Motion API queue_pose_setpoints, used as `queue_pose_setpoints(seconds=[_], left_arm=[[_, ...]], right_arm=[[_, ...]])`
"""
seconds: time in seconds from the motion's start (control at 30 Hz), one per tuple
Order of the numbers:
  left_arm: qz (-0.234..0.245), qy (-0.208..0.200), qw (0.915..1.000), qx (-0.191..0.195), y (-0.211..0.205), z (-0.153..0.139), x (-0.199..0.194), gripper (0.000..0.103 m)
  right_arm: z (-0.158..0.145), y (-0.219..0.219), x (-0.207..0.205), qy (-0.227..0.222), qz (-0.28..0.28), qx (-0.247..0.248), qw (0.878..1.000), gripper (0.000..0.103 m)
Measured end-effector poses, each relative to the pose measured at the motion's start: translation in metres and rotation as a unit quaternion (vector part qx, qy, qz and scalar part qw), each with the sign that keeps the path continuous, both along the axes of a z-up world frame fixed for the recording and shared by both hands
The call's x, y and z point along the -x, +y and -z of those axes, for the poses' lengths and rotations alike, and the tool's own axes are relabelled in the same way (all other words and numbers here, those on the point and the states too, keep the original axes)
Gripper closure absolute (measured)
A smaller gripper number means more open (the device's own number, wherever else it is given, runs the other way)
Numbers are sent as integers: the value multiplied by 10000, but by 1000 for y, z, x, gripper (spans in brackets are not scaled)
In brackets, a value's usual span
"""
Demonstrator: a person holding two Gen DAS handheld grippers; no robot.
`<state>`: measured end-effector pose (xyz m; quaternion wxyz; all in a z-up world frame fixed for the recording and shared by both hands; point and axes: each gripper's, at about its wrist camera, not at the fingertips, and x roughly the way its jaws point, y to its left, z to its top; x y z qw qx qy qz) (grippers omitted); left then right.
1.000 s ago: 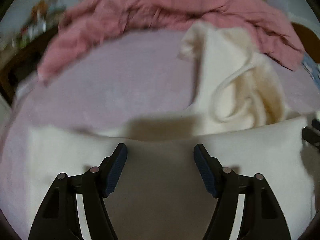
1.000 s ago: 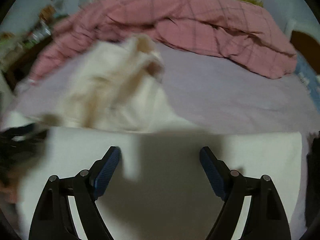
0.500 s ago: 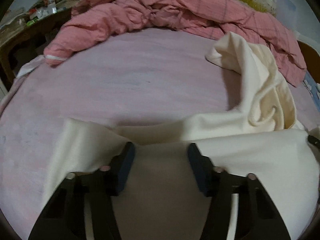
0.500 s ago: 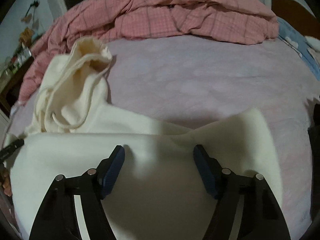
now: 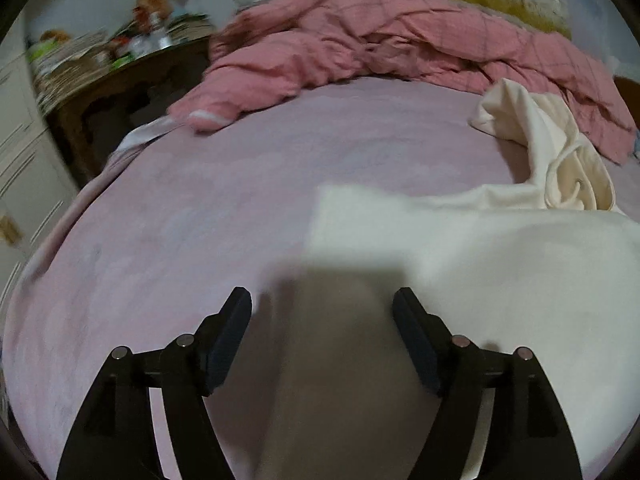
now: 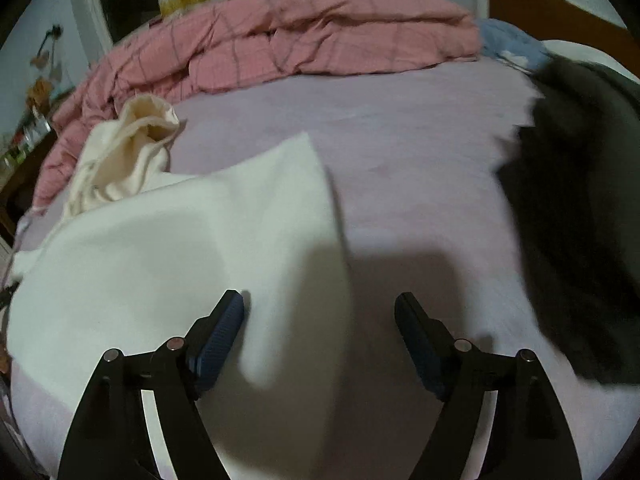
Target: Fold large clothes
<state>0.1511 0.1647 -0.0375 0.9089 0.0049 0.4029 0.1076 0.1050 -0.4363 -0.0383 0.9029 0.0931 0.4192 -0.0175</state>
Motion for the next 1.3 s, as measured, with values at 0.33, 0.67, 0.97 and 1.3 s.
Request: queue_pose_setpoints(seconds=[0.33,0.67,0.97,1.3], left_arm=[[132,-792,9963,322,-12,-42,101,33],[42,-73,9662,2576,-41,0,129,32],[-780,-517,9403,3273,-42,21,80,24],[-958,-587,9620,2487,-42,9,71,75]], right_arm=[[-32,28,108,-534,-301,-503,9968,24],[20,80,94,-237,-305,-2082,9773,23],[31,77,39,-481,542,-2422,9675,22],[19,78,29,-727,633,-1874,9776,81]])
